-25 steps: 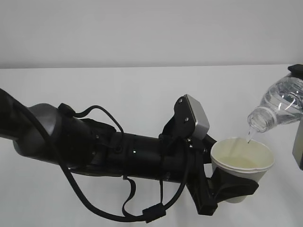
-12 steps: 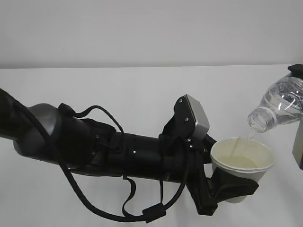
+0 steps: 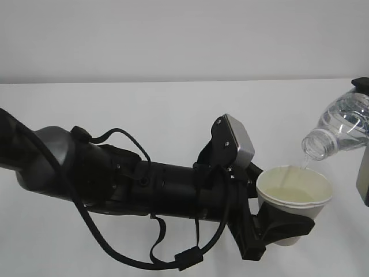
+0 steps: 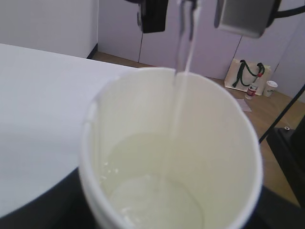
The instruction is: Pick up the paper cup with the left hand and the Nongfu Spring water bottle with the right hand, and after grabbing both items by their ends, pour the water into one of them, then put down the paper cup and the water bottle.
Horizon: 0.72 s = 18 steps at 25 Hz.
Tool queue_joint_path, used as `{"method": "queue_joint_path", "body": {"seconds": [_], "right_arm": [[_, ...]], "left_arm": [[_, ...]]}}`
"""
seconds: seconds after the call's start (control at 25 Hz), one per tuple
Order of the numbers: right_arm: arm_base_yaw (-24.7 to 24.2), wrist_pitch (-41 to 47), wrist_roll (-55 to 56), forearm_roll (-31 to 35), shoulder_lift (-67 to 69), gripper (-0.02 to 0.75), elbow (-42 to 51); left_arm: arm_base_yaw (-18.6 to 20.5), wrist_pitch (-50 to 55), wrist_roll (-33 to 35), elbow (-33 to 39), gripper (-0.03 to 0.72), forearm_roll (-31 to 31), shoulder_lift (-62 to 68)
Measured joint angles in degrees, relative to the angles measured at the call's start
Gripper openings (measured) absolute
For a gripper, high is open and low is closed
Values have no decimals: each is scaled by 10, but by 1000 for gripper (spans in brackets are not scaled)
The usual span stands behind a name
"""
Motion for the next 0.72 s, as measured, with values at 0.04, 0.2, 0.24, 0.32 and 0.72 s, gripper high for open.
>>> {"method": "queue_joint_path", "body": {"seconds": [0.04,0.2,0.24,0.32,0.72], "right_arm": [[0,0,0,0,0,426,0],[0,0,0,1,0,426,0],[0,0,0,1,0,426,0],[0,0,0,1,0,426,0],[0,0,-1,1,0,426,0]], "left_arm": [[0,0,0,0,471,-1,0],[0,0,0,0,471,-1,0],[0,0,0,0,471,-1,0],[0,0,0,0,471,-1,0],[0,0,0,0,471,-2,0]]}}
